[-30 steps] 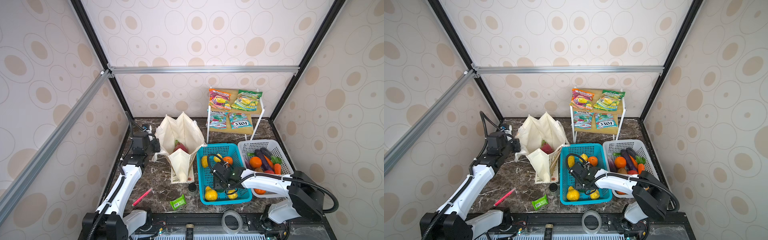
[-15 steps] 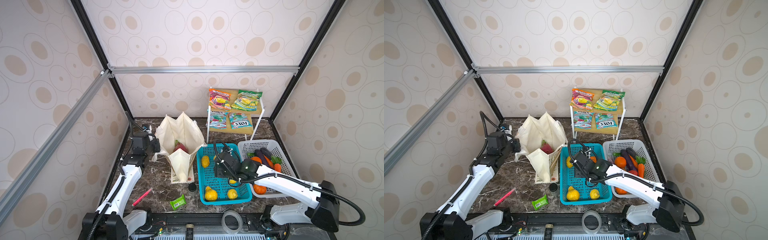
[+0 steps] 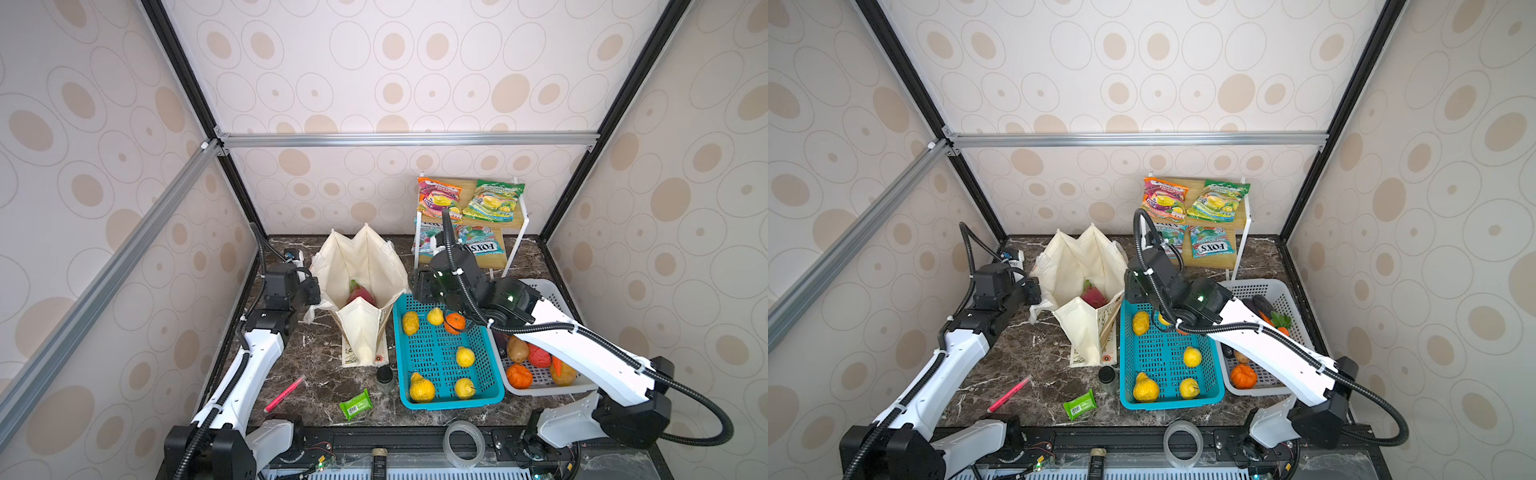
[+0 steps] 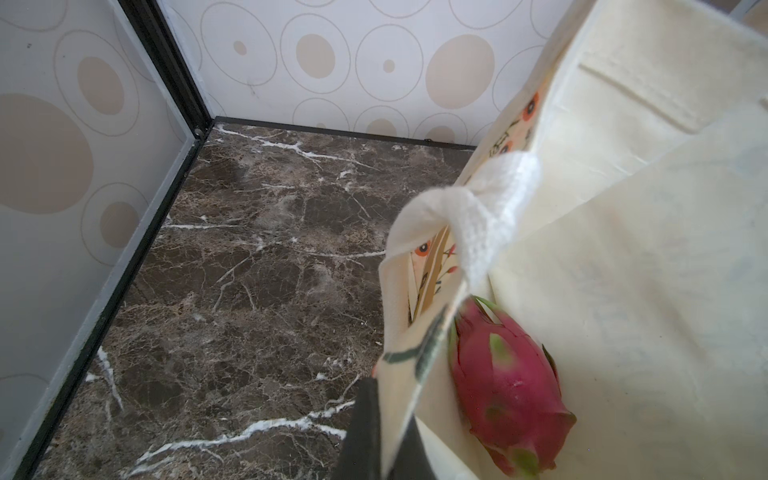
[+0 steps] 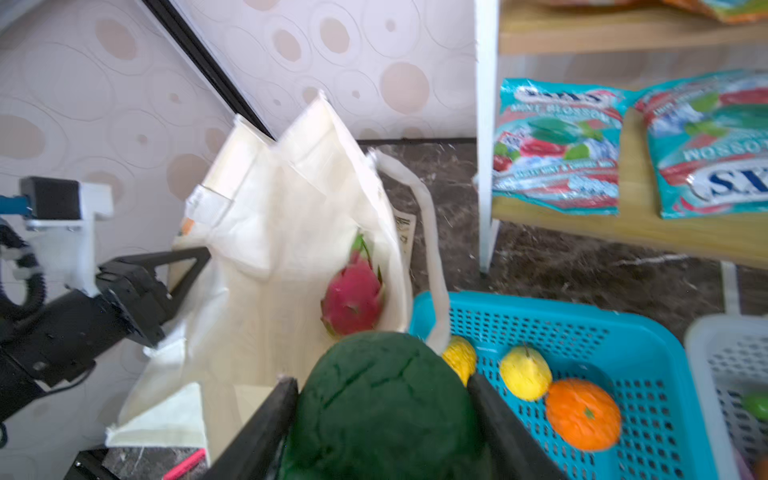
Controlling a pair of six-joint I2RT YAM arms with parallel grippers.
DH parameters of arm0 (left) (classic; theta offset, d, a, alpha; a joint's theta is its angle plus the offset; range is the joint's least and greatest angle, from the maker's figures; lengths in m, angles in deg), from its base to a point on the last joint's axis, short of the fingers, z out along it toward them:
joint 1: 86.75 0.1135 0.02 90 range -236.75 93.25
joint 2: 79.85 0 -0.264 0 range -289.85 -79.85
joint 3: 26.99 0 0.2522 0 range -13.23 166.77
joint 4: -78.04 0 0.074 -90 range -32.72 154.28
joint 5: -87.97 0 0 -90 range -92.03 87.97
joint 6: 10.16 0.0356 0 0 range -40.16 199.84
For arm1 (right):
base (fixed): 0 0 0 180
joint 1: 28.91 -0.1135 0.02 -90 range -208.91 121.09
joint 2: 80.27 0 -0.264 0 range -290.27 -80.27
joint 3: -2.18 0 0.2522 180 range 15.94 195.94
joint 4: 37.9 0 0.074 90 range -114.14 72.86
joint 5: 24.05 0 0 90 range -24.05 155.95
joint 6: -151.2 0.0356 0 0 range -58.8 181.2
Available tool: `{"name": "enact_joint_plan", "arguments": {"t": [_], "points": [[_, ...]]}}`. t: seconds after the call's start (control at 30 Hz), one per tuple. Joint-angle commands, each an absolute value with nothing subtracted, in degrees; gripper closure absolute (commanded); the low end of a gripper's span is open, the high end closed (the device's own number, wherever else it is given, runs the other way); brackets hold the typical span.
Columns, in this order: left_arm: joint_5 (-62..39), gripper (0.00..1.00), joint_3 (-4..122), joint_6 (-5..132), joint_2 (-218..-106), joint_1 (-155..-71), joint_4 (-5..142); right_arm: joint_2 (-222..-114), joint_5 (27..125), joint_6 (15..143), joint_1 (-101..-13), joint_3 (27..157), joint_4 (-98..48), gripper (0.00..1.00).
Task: Place the food into the grocery bag and tie it
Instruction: 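Carry the green fruit into the tote bag and open the right gripper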
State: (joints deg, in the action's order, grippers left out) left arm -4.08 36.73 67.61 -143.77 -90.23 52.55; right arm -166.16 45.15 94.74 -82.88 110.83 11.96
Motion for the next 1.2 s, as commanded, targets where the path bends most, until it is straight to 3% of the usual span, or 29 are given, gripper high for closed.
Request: {"name": "enact_joint_plan", "arguments": {"t": [0.0, 0.23, 0.53, 1.17], "points": [[-3.95, 1.0, 37.24, 67.55, -142.34, -90.17, 53.05, -172.18, 49.47, 91.73, -82.94, 115.76, 9.12, 0.41], [-4.45, 1.0, 37.53, 67.27, -142.93, -90.17, 52.46, -189.33, 51.24, 92.19, -82.93, 131.24, 15.38, 0.4], [-4.62, 1.0, 37.55, 67.15, -143.48, -90.1, 52.52, -204.1, 57.21, 94.56, -82.94, 135.44, 17.15, 0.4], [-3.53, 1.0, 37.4, 67.33, -143.42, -90.09, 52.41, -214.34, 64.85, 98.55, -82.24, 135.27, 15.74, 0.4]]}}
